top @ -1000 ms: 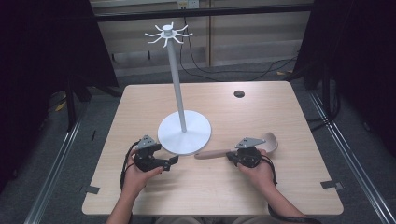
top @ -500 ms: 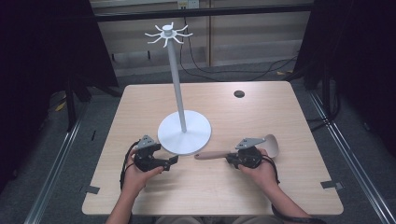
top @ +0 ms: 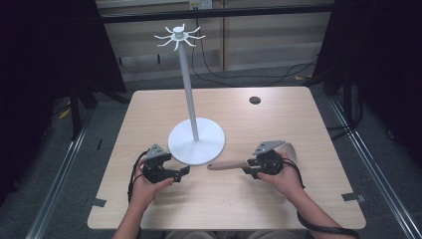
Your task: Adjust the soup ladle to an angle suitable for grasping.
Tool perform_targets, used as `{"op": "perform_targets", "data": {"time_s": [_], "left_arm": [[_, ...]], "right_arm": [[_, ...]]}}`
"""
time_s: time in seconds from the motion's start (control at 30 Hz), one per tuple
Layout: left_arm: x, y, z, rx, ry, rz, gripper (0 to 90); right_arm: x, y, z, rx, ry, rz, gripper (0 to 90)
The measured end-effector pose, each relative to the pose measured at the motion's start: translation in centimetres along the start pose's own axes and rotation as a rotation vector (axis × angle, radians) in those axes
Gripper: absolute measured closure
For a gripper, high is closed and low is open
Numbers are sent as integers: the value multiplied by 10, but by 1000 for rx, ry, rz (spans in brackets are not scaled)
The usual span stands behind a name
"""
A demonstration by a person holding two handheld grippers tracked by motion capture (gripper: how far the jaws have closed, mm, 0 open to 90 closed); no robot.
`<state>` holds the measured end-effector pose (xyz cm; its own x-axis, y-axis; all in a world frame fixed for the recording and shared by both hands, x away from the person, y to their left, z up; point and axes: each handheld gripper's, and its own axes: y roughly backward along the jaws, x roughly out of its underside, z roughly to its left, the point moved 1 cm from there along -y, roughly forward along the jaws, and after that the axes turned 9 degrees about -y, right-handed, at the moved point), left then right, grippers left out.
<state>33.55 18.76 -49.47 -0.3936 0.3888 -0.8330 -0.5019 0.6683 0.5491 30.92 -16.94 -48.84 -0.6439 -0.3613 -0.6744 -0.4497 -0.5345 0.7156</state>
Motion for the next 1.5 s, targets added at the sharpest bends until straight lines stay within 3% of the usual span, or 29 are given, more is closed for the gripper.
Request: {"op": "perform_targets", "data": {"time_s": [0.2,0.33,0.6,0.97,1.5], "left_arm": [[0,0,0,2,0,0,50],[0,-1,0,5,-3,2,50],[0,-1,0,10,1,1,50],[0,-2,0,9,1,1,50],[0,-1,1,1,3,-2,50]], "right_arm": [[-11,4,-2,-7,46,26,539],[-22,5,-6,5,76,67,455],[-32,4,-14,13,117,142,389],[-42,-7,-15,14,207,278,384],[-46,-23,-15,-2,268,362,448]]}}
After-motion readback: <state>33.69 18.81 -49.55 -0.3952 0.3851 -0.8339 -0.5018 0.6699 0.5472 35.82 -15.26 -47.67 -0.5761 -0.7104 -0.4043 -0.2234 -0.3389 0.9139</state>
